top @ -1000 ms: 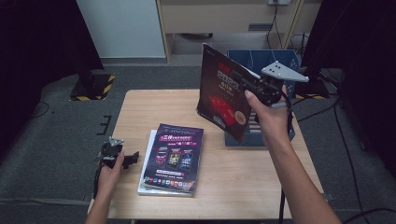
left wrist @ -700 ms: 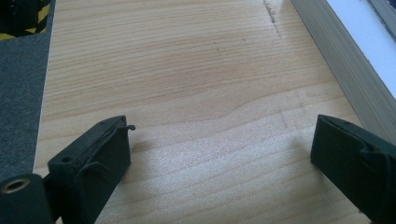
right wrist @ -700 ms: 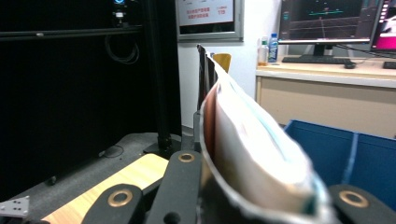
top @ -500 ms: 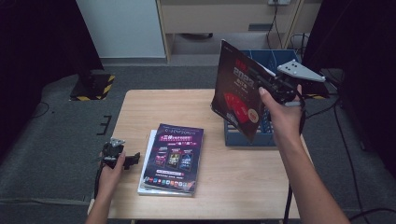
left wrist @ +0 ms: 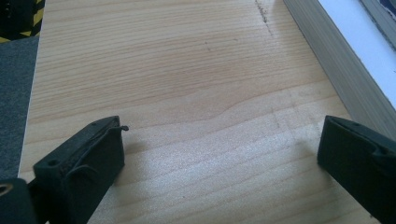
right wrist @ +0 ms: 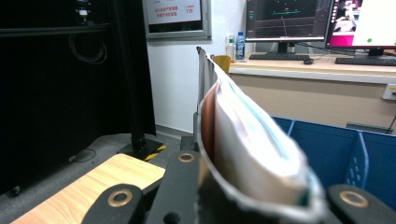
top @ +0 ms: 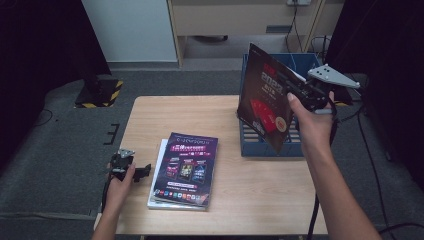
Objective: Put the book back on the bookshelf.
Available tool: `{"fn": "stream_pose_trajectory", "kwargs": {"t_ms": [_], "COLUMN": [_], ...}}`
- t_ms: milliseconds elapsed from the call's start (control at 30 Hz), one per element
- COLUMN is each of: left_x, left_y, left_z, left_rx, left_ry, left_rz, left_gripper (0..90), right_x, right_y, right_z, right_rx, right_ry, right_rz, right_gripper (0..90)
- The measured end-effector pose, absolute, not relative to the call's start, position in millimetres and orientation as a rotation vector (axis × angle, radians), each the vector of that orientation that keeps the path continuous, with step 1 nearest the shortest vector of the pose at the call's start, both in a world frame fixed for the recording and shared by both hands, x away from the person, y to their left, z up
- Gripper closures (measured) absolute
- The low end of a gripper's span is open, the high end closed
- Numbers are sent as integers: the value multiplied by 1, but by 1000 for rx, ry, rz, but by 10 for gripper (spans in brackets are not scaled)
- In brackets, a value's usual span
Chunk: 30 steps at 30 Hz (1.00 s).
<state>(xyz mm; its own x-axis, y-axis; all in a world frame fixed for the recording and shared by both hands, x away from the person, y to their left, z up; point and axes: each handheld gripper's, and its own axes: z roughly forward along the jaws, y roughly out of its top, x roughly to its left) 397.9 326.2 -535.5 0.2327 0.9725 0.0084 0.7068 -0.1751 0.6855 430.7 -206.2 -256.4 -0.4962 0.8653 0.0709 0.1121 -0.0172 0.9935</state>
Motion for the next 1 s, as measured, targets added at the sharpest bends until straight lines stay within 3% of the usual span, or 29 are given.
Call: {"fn": "stream_pose_trajectory", "kwargs": {"t_ms": [1000], "left_x": [398], "left_y": [325], "left_z": [-536], "left_rx": [1955], "left_ry": [1525], "left_rz": [618], "left_gripper": [0], "right_x": [439], "right_y": [-219], "right_z": [-258], "right_rx": [1081], "right_ry": [1599], "right_rz": [1530], "right_gripper": [865]}}
